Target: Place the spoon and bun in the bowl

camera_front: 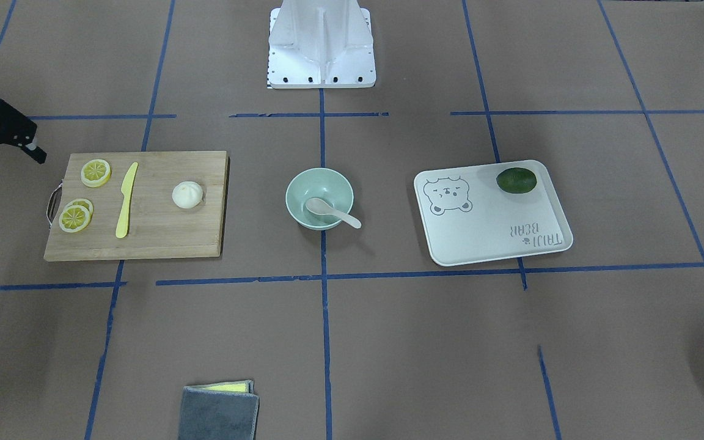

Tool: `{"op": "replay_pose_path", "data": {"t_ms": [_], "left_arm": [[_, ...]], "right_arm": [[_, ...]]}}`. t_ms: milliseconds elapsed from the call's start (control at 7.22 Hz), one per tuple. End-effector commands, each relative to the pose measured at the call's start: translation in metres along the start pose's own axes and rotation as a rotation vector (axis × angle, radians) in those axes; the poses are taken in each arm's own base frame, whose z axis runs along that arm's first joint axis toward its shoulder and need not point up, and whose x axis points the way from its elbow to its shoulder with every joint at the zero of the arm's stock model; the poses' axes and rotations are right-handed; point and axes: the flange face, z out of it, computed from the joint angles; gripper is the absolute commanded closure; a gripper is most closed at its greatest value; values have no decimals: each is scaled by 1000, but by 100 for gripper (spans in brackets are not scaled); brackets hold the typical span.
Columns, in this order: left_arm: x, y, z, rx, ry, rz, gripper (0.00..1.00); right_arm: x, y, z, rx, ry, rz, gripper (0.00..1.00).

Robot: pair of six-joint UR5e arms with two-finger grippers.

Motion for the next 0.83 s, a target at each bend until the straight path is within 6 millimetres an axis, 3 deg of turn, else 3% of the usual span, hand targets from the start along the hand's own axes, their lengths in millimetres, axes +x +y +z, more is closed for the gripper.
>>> {"op": "replay_pose_path", "data": {"t_ms": [0, 415, 554, 692], "left_arm": [[-49, 85, 12, 48, 92, -57, 0], [-65, 89, 27, 19, 52, -74, 0], [-63, 89, 25, 24, 51, -69, 0], [-62, 88, 23, 27, 51, -66, 0]], "right_arm": [[-58, 9, 40, -68, 53, 3, 0], [-121, 37, 104, -51, 125, 53, 0], [-149, 23, 123, -21, 127, 63, 0], [-172, 27, 144, -27, 130, 46, 0]]}}
